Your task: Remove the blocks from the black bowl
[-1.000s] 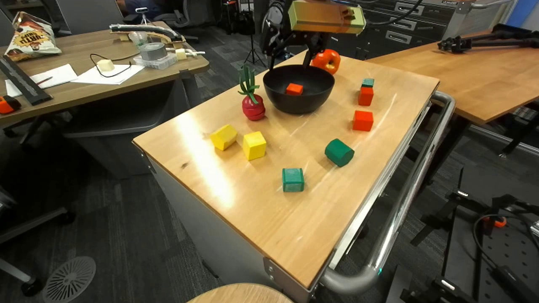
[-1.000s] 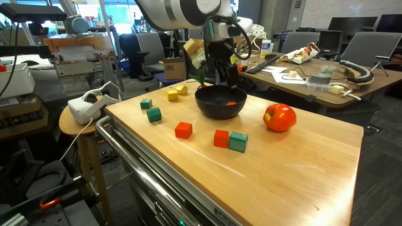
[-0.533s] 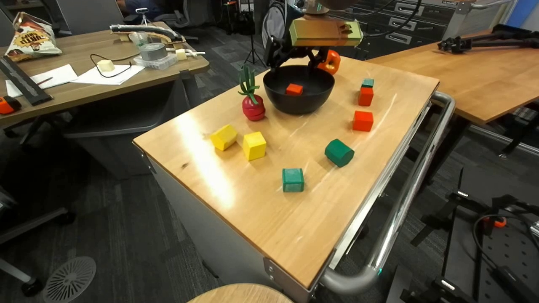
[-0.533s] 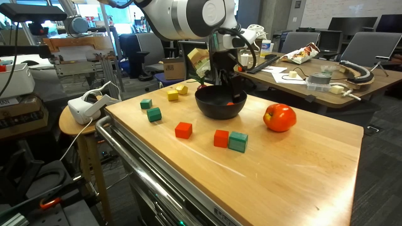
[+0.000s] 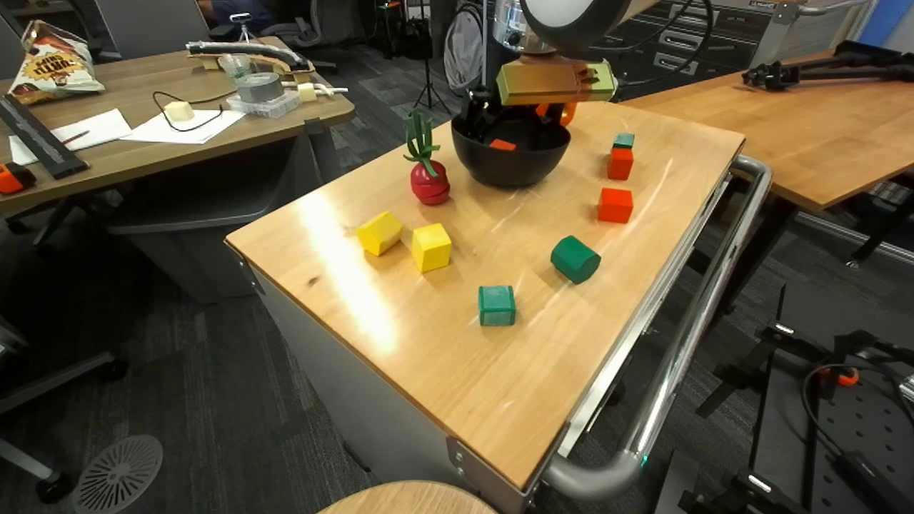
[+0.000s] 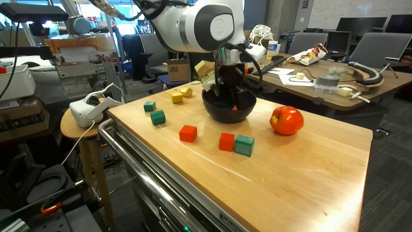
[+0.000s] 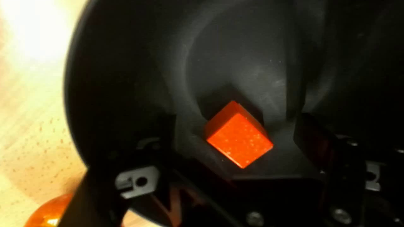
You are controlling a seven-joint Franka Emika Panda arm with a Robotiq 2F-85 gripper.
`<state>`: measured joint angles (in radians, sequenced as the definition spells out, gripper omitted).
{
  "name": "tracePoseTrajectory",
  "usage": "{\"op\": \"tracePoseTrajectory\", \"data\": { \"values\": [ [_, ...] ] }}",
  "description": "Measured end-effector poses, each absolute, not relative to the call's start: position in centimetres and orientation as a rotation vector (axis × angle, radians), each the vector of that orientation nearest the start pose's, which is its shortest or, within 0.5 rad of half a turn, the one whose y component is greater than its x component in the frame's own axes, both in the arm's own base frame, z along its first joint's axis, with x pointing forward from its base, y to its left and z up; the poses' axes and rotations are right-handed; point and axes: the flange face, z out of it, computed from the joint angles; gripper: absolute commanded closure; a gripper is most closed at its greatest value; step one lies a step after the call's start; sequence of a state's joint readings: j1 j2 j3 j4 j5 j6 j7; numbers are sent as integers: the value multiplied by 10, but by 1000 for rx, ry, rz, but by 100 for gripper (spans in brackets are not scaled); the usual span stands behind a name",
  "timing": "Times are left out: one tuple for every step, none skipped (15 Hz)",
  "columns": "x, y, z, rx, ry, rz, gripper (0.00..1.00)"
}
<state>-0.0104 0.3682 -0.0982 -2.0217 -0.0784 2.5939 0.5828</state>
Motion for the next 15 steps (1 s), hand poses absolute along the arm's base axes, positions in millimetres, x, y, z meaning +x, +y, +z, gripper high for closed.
{"op": "tracePoseTrajectory", "data": {
  "values": [
    [618,-64,286,-2994,974,-337,47],
    [618,-64,285,-2983,986,-332,55],
    [618,-64,285,-2975,995,-330,63],
    [618,-64,286,-2968,1003,-329,70],
    [619,-64,287,-2960,1009,-331,75],
    [619,-64,287,-2956,1013,-332,75],
    [619,-63,288,-2955,1012,-333,75],
    [620,-63,288,-2955,1010,-334,75],
    [620,-61,288,-2955,1008,-335,75],
    [620,-60,289,-2955,1004,-339,75],
    [621,-59,292,-2954,1000,-346,75],
    [620,-57,297,-2959,976,-354,75],
    [619,-55,306,-2983,926,-370,75],
    [616,-55,318,-3015,869,-386,75],
    [611,-56,334,-3063,810,-408,75]
  ]
}}
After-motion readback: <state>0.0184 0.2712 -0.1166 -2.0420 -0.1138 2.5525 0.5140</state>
